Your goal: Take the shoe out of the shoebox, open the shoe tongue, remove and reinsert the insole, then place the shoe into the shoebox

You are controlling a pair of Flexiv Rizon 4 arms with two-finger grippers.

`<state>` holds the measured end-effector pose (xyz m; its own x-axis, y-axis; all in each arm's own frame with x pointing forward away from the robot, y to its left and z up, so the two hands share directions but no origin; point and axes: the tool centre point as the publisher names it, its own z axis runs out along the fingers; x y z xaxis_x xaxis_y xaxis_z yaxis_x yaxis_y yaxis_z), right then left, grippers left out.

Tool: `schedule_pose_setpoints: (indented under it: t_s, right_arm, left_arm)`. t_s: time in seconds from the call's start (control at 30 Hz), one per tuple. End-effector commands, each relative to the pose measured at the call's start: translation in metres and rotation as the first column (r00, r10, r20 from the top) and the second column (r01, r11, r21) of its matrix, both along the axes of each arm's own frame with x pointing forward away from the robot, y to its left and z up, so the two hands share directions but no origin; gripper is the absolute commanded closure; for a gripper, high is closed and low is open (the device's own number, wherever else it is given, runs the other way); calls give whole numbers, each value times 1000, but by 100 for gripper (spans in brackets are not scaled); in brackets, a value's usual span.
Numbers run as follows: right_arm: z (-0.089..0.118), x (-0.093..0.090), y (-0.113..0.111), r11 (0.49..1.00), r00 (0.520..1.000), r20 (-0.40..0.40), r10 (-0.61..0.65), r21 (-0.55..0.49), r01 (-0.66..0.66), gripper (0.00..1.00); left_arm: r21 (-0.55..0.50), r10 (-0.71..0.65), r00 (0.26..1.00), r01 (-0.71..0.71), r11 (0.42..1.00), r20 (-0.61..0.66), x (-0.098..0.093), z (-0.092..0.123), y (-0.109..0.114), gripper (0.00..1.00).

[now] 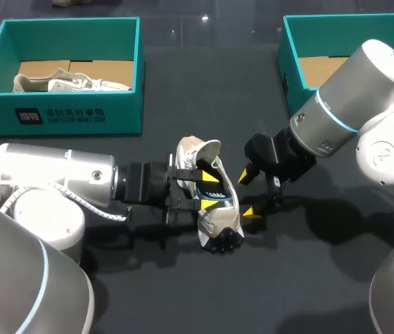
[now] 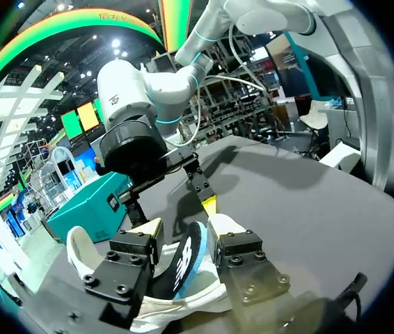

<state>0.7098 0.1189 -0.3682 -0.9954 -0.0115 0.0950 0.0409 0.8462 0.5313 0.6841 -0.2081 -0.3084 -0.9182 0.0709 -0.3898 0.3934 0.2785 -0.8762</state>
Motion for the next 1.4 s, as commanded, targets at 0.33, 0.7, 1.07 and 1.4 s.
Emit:
schedule_pose_setpoints:
  t_s: [0.33, 0.7, 1.07, 1.4]
  right_arm:
    - [-1, 0, 1, 1000, 1000, 1, -1, -2, 1, 0]
    - [-1, 0, 1, 1000, 1000, 1, -1, -2, 1, 0]
    - [12, 0, -39, 1000, 1000, 25, -15, -27, 15, 0]
    - [22, -13, -94, 994, 998, 25, -66, -86, 68, 0]
  left_arm:
    - [77, -84, 996, 85, 993, -17, -9, 4, 24, 60]
    - [126, -175, 983, 179, 976, -46, -21, 23, 74, 59]
    - [180, -220, 974, 228, 957, -61, -25, 40, 106, 60]
    - [270, -271, 962, 270, 924, -35, -18, 56, 124, 61]
